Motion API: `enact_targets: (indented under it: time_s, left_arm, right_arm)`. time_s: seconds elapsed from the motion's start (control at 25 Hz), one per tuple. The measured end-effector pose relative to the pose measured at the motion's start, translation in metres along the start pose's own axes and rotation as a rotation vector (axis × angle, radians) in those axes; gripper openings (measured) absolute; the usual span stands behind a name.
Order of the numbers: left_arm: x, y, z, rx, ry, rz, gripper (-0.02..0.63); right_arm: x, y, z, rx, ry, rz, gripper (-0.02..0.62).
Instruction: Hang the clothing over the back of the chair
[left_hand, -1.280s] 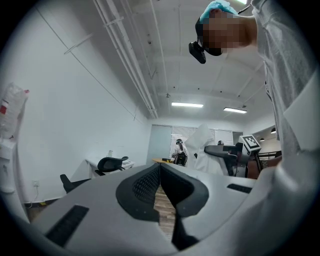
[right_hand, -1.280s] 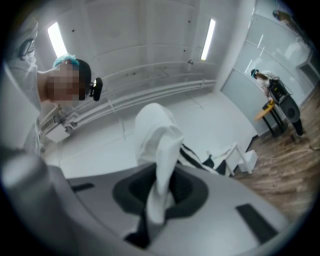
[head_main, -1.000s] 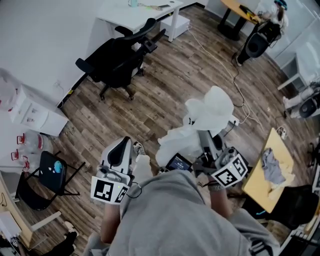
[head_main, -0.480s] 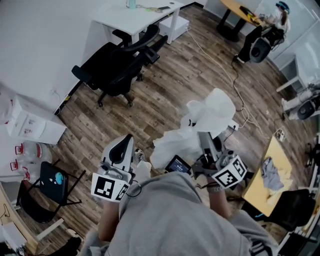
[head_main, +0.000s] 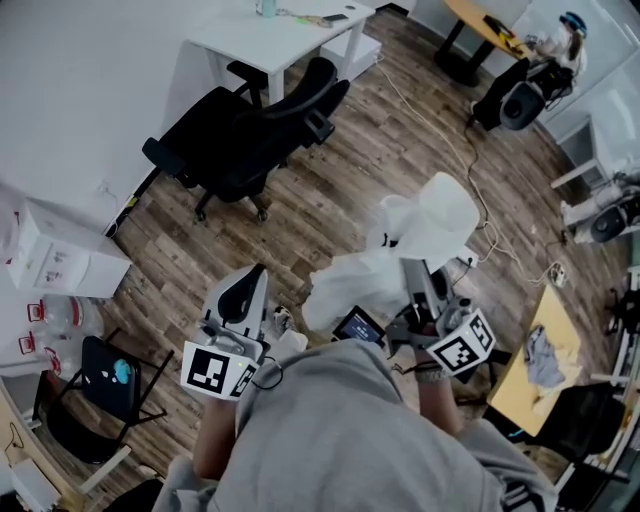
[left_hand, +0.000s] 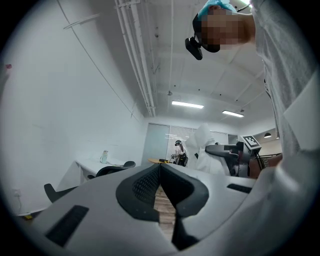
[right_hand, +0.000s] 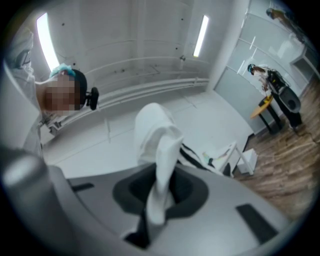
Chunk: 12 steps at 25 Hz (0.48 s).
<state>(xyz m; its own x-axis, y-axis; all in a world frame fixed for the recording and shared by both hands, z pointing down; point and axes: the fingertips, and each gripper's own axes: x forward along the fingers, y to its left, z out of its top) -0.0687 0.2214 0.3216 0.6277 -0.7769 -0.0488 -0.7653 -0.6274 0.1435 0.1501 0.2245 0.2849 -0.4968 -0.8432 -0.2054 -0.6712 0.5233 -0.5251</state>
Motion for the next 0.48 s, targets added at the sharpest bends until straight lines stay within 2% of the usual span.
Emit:
enact_targets:
  time_s: [0.48]
  left_arm:
    - [0.018,0.07,0.011,-0.003,-0.015,-0.026,0.035]
  right_arm:
    - [0.062,-0.009,-0.005,-0.008,-0.062,-0.047,0.051]
